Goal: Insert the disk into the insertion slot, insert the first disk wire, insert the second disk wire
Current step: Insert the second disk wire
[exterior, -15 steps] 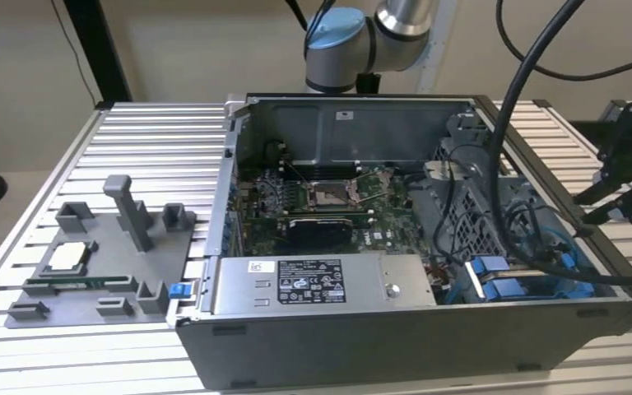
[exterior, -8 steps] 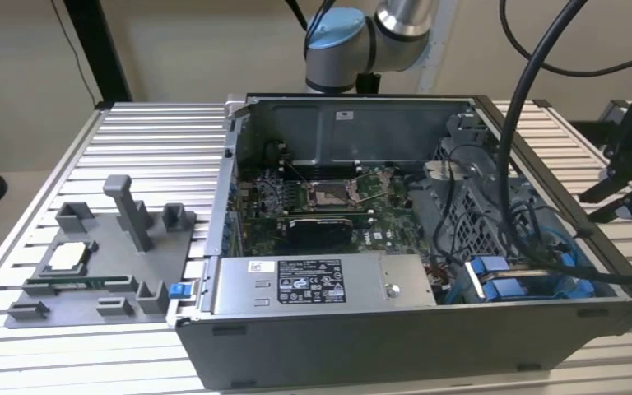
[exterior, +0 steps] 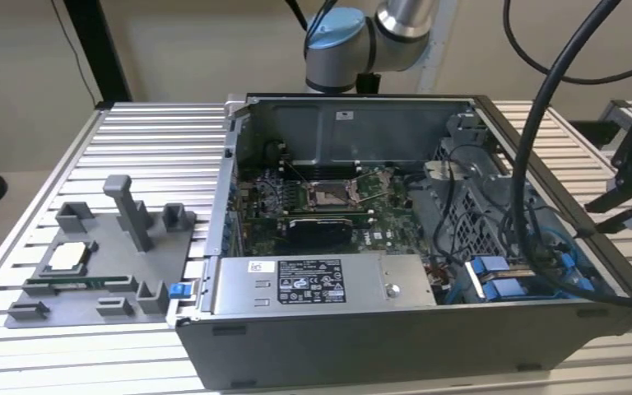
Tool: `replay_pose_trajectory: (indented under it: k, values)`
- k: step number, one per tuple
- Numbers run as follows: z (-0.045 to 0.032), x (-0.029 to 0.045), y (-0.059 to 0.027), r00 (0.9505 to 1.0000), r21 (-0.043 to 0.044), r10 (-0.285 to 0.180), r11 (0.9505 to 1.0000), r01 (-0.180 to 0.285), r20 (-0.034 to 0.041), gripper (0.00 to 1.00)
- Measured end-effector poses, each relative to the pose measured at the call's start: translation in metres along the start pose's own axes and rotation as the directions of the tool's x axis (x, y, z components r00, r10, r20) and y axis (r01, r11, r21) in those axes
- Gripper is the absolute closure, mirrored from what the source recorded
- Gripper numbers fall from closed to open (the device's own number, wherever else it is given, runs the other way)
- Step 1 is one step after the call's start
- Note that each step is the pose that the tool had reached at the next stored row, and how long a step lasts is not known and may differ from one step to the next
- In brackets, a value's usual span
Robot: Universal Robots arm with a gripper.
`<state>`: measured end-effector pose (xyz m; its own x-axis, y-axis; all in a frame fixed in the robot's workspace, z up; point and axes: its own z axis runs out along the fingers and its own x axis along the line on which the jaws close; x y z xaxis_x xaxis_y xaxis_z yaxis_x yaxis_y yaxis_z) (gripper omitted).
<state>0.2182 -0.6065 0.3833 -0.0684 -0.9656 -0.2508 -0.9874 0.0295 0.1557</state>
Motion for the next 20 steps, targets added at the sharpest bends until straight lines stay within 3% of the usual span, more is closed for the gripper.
replay_pose_trajectory:
  k: [7,10,13,17,20]
  values:
    - [0.0038,0.0023,-0.0007,0.9992,-0.006,-0.037,0.9993,0.037,-0.0131,0.0]
    - [0.0055,0.0027,-0.001,0.9983,0.0031,-0.056,0.9984,0.056,-0.0172,0.0]
    - [0.0086,0.0035,-0.0015,0.9978,0.0176,-0.064,0.9978,0.064,-0.0183,0.0]
    - [0.0145,0.005,-0.0023,0.9978,0.021,-0.065,0.9976,0.066,-0.0134,0.0]
    - [0.016,0.0055,-0.0026,0.9978,0.021,-0.067,0.9975,0.067,-0.003,0.0]
